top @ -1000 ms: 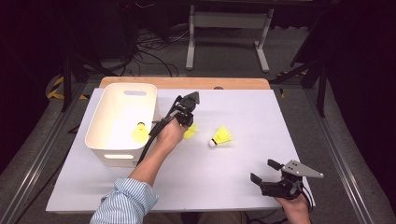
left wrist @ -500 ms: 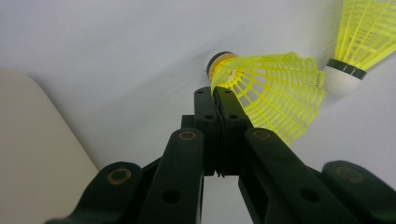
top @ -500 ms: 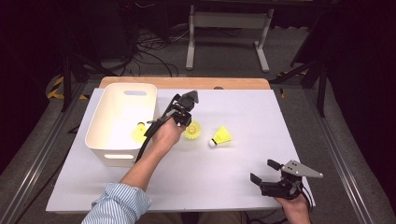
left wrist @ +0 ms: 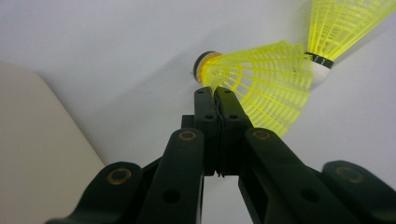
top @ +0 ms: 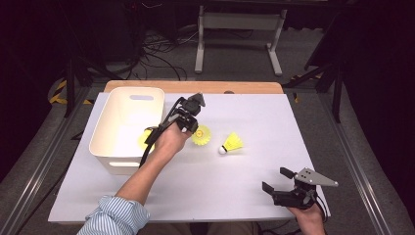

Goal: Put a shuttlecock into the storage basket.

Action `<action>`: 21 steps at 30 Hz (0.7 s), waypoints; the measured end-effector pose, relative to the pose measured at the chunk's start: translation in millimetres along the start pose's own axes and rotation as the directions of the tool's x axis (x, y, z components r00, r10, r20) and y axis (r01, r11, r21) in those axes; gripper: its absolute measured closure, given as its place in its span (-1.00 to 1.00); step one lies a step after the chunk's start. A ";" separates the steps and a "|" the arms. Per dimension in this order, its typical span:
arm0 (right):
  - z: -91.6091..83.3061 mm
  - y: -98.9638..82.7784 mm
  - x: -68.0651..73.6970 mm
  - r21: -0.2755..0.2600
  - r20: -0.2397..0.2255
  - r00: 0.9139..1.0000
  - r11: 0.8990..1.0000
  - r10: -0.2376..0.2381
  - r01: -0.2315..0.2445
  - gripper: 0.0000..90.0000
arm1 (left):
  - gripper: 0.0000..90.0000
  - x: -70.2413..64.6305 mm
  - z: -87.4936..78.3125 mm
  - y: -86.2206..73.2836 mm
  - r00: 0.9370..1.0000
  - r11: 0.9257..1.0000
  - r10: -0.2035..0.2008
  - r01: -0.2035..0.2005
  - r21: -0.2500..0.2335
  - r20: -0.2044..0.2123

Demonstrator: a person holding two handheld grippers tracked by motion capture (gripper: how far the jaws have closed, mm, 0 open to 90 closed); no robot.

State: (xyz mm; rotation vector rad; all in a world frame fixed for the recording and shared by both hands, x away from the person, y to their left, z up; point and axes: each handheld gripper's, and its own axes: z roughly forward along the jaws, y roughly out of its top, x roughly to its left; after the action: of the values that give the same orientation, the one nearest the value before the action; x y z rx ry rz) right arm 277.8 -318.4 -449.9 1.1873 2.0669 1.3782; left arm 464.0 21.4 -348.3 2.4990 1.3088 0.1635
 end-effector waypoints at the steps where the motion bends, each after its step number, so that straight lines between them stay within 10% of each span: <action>1: -0.1 0.0 -0.1 -0.001 0.000 1.000 1.000 0.000 0.000 -0.84 | 0.98 -0.3 -0.9 -0.5 1.000 1.000 -0.001 0.001 -0.004 0.002; 21: -0.1 -0.2 -0.1 0.003 -0.001 1.000 1.000 -0.002 0.002 -0.84 | 0.98 -6.3 -11.4 -7.7 0.999 0.999 0.045 -0.044 -0.032 0.008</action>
State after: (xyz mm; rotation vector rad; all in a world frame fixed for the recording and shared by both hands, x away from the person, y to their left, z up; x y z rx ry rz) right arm 277.7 -318.6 -450.1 1.1856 2.0712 1.3753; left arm 451.6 22.8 -339.7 2.5006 1.2382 0.1813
